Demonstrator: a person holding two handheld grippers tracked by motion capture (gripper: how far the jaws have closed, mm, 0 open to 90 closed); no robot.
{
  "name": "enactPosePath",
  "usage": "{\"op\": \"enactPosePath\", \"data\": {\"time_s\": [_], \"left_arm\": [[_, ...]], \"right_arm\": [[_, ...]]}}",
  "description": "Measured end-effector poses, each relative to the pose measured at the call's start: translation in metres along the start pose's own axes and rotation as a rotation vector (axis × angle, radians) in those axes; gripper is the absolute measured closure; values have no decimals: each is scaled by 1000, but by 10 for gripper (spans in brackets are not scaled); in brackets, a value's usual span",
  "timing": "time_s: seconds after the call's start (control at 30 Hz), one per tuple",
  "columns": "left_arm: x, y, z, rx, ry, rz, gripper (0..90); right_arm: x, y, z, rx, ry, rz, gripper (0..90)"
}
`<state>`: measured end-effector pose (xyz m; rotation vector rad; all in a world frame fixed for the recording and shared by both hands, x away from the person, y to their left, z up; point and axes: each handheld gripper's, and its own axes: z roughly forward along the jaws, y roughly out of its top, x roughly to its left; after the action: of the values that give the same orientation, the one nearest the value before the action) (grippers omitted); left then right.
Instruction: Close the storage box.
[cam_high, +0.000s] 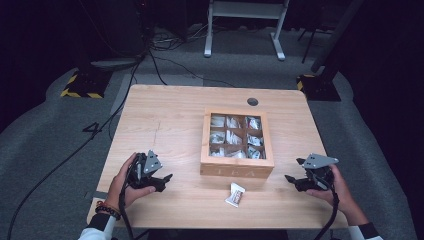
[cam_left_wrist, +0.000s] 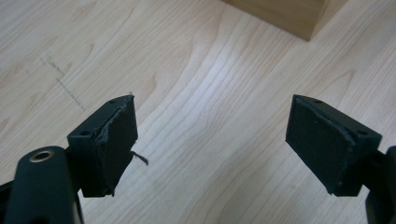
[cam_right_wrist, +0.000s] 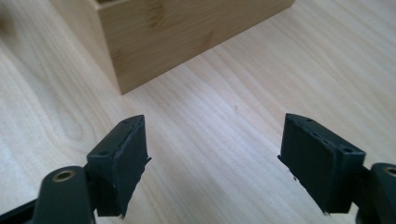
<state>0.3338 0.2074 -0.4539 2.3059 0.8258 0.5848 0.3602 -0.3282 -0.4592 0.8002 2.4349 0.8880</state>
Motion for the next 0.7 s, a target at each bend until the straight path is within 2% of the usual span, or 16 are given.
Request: {"op": "enactPosePath", "data": {"time_s": [0.13,0.23,0.33,0.5,0.63,0.7], "left_arm": [[2,-9,-2,4,3,-7,172],[6,-20,-3,-1,-14,-63,171],[9,-30,-2,8,-13,-94,171],[12,-44,-1,40,-9,-107,171],[15,-54,-2,19,-9,-133,173],[16,-60,-1,27,-9,-141,175]], "right_arm": [[-1,-10,1,6,-3,24,220],[-4,-19,1,10,6,66,212],[-6,-27,2,16,8,90,206],[-10,-43,2,14,4,147,208],[-13,-55,0,8,-2,207,209],[-16,-61,0,9,-4,236,201]]}}
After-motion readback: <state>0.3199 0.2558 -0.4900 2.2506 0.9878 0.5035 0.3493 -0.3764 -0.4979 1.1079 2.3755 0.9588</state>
